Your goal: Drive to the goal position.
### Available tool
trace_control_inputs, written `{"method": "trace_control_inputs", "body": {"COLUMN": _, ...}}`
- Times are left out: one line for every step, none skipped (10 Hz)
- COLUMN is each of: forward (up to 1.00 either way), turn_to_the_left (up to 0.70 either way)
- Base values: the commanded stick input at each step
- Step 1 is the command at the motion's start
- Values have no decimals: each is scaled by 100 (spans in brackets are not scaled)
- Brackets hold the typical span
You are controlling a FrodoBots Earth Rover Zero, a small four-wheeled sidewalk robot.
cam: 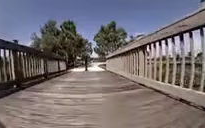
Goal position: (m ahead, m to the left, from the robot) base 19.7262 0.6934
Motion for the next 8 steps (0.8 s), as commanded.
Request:
{"method": "trace_control_inputs", "body": {"forward": 85, "turn_to_the_left": 0}}
{"method": "trace_control_inputs", "body": {"forward": 85, "turn_to_the_left": 0}}
{"method": "trace_control_inputs", "body": {"forward": 85, "turn_to_the_left": 0}}
{"method": "trace_control_inputs", "body": {"forward": 85, "turn_to_the_left": 0}}
{"method": "trace_control_inputs", "body": {"forward": 85, "turn_to_the_left": 0}}
{"method": "trace_control_inputs", "body": {"forward": 85, "turn_to_the_left": 0}}
{"method": "trace_control_inputs", "body": {"forward": 85, "turn_to_the_left": 0}}
{"method": "trace_control_inputs", "body": {"forward": 85, "turn_to_the_left": 0}}
